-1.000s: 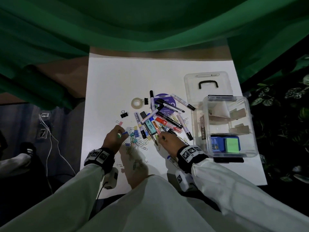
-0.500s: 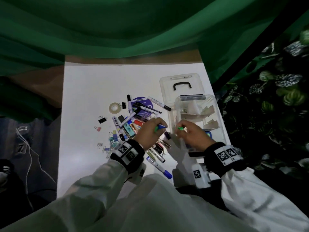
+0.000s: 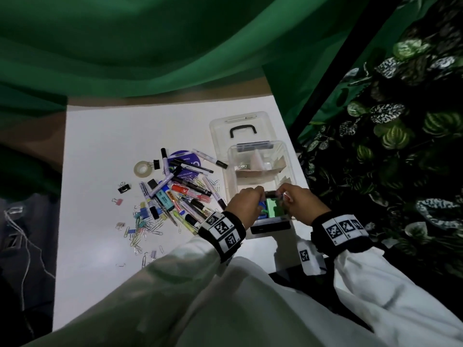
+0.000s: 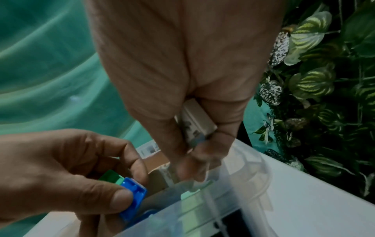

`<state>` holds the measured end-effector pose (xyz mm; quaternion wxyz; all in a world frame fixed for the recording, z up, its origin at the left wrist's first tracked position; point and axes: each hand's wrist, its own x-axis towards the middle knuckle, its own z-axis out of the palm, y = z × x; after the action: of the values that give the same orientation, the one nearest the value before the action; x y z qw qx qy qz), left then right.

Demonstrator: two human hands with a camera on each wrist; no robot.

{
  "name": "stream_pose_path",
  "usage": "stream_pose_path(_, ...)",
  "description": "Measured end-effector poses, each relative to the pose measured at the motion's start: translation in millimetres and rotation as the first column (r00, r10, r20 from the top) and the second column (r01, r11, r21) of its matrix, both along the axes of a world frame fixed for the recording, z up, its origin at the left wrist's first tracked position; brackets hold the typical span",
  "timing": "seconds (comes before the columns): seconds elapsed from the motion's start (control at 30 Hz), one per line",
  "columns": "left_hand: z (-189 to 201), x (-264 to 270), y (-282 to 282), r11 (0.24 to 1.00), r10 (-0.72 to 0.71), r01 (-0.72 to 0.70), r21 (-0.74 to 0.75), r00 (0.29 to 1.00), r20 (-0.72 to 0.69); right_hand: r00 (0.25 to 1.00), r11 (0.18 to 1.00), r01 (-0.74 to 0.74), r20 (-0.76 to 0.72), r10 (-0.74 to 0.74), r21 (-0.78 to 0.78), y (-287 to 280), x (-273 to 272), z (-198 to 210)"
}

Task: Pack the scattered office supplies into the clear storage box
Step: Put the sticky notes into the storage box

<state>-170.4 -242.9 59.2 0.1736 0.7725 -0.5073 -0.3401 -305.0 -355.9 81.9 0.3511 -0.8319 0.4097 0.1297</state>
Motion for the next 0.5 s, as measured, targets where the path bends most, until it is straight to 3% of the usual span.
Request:
stream_pose_path(0.1,1,-6,-3,1.0,-0.017,0.018,-0.017,0.998,0.067,0.994,0.992,-0.021,-0.109,0.007,-0.127,5,6,-7)
stream_pose_path(0.23,5,7,0,0.985,0.123,-0.117,-0.13,0.992,0.039,0.969,0.983,0.012,-0.242,-0.058,-0.185,22,27,-22)
stream_pose_path(0.37,8,23,12,0.968,0.229,-0.224,-0.111,0.973,0.025,0.955,0.975,0.009,-0.288,-0.074,-0.221,21,34,-31)
stream_pose_path(0.5,2,26,24,0.981,0.182,-0.181,-0.076,0.983,0.013,0.957,0.969,0.012,-0.276,-0.083,-0.249,17,29,-30)
